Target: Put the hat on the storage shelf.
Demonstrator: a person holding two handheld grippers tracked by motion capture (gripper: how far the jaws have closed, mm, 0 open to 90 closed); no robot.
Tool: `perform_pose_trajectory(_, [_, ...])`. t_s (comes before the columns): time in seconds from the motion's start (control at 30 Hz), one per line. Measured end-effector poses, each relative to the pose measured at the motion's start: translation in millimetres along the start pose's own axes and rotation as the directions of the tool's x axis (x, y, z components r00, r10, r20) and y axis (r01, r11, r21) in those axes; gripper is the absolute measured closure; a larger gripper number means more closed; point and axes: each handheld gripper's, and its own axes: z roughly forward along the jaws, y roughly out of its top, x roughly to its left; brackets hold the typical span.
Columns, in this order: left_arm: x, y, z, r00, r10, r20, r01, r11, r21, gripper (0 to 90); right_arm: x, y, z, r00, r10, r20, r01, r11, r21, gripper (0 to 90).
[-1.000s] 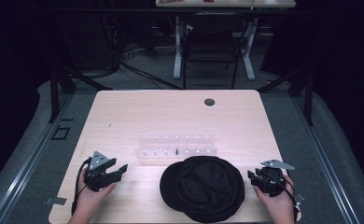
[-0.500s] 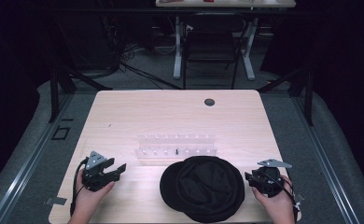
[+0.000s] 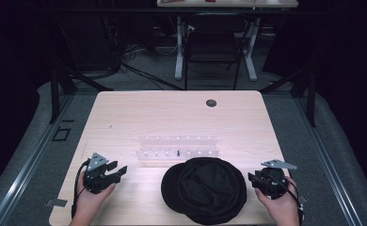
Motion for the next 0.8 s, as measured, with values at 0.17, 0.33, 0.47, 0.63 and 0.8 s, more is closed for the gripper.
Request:
perform_pose_trajectory(0.17, [0.8,-0.1,-1.6,1.0000,0.007,-0.003,-0.007,1.0000,0.006,52.0,2.6,5.9,-6.4,0.9997,0.018,-0.013,-0.018,1.000,0.005,71.7])
perform_pose_trajectory(0.33, [-0.7,0.0,-1.3,1.0000,-0.002,0.001,0.002,0.9998,0.018,52.0,4.5,9.2,-11.3,0.9983,0.044,-0.038,-0.043,0.999,0.015,73.4])
perform_pose_trajectory(0.47, [-1.5,0.0,-0.6,1.0000,0.000,0.001,0.000,0.9998,0.020,52.2,5.5,11.0,-12.3,0.9969,0.057,-0.054,-0.055,0.998,0.043,74.3])
perform_pose_trajectory(0.63, [-2.4,-0.6,0.4,1.0000,0.004,0.004,-0.004,0.9997,0.022,52.2,5.5,13.1,-12.9,0.9906,0.094,-0.100,-0.084,0.992,0.093,74.6])
perform_pose_trajectory(0.8, [-2.7,-1.4,1.7,1.0000,0.004,0.006,-0.004,0.9996,0.029,52.0,7.8,13.2,-6.8,0.9875,0.105,-0.117,-0.086,0.984,0.158,75.1])
